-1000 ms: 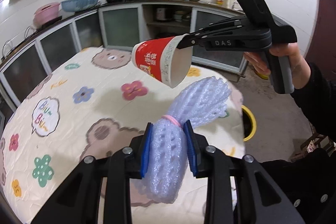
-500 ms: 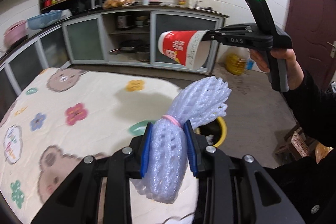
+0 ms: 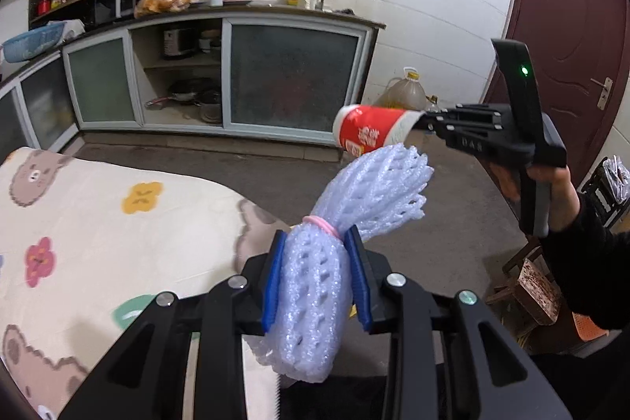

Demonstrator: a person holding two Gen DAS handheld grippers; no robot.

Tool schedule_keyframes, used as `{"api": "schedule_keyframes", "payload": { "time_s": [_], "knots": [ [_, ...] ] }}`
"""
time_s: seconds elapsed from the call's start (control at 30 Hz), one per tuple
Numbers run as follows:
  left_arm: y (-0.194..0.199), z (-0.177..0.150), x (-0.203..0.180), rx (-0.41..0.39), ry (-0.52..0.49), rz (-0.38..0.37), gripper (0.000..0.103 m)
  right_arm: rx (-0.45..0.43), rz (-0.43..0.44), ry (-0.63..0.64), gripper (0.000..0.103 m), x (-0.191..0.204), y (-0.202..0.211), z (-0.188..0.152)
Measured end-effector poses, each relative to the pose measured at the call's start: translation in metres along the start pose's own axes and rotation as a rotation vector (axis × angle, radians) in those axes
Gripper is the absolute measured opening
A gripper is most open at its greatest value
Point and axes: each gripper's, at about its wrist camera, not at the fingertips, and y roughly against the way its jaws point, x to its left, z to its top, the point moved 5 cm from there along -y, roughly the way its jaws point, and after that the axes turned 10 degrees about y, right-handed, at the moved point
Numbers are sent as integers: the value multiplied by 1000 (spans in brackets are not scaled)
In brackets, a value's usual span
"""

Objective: Collect trash
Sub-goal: 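Drop the red cup into the yellow bin with the right tool while the left tool drops the foam net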

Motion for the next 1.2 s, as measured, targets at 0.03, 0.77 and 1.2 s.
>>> {"api": "schedule_keyframes", "payload": {
  "time_s": [0.03,0.77,1.2],
  "knots": [
    [-12,-1,-4,13,-3,7,29,16,-2,-9,2,-4,-5,-10],
    [-177,-17,-17,241,24,225,30,301,-8,-96,2,-3,-128,-143],
    [-185,-14,-13,248,91,303,82,452,31,-203,32,-1,-177,-172]
  ]
}}
